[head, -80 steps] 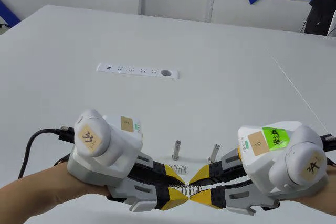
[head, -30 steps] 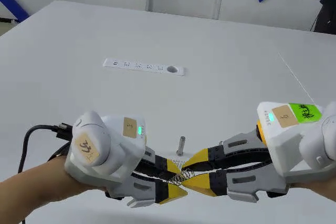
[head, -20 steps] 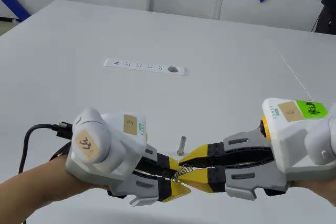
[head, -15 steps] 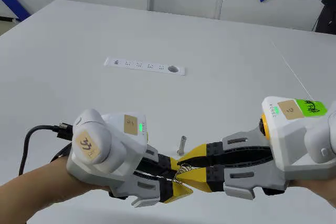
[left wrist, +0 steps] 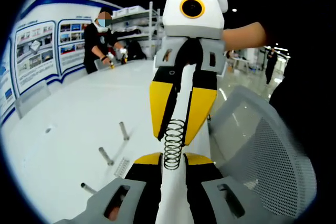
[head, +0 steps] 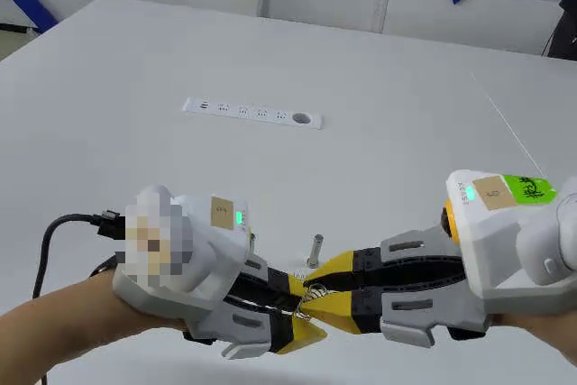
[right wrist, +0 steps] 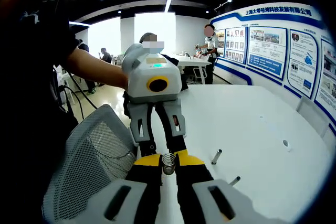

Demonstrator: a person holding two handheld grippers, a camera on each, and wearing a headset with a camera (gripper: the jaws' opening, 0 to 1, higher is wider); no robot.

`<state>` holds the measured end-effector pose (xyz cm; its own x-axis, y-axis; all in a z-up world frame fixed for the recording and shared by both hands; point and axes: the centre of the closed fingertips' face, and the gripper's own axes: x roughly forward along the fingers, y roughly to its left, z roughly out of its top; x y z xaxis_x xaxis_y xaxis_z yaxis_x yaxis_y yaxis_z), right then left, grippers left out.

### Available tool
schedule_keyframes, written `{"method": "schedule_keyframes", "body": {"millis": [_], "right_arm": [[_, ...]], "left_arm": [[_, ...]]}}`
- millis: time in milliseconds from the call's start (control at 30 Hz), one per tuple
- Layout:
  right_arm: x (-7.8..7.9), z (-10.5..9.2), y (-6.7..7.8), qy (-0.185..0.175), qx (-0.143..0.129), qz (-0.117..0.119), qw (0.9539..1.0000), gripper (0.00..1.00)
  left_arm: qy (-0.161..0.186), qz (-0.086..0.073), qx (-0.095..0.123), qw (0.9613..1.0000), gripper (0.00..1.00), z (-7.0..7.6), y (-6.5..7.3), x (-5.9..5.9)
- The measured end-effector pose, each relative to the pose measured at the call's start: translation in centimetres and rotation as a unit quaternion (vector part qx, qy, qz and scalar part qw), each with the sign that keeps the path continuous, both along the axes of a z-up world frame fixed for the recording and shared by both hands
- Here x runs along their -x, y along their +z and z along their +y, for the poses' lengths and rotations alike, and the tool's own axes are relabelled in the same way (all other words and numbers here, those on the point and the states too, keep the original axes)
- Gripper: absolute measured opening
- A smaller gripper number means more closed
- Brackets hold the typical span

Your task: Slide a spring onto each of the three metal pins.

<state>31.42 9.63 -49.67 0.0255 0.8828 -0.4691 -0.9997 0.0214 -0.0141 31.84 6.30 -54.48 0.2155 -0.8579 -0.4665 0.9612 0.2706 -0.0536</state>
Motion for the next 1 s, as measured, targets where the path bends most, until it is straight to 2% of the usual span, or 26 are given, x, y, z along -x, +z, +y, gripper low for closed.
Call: {"method": "schedule_keyframes", "body": {"millis": [167,333,433,500,633,767,833,1000], "right_arm": [[-1.6,-0.8,0.7,-0.031,-0.015,0.005,0.9994,0.11],[-3.6,-2.2,0.7,-0.062,-0.008,-0.005,0.9980,0.11],[-5.3,-3.8,0.5,-0.090,0.004,-0.012,0.9958,0.11],[-6.5,-4.8,0.5,-0.112,0.009,-0.018,0.9935,0.11],[-8.9,-6.7,0.5,-0.160,0.015,-0.013,0.9869,0.11],[-11.1,-8.2,0.6,-0.195,0.019,-0.025,0.9804,0.11],[-11.9,-8.8,0.5,-0.210,0.025,-0.029,0.9769,0.11],[-13.6,-10.1,-0.6,-0.242,0.033,-0.022,0.9693,0.11]], "left_arm": [[0.014,0.005,0.006,0.9999,0.28,0.8,0.0,-0.3],[0.029,0.013,0.010,0.9994,0.35,1.7,-0.2,-0.6],[0.053,0.009,0.030,0.9981,0.34,2.4,0.4,-1.3],[0.067,0.010,0.042,0.9968,0.36,3.0,0.8,-1.7],[0.086,0.006,0.045,0.9953,0.42,4.2,1.0,-2.4],[0.112,0.005,0.043,0.9928,0.45,5.6,0.8,-2.9],[0.122,0.005,0.044,0.9915,0.47,6.2,0.7,-3.1],[0.154,0.009,0.049,0.9868,0.52,7.9,0.7,-3.6]]}}
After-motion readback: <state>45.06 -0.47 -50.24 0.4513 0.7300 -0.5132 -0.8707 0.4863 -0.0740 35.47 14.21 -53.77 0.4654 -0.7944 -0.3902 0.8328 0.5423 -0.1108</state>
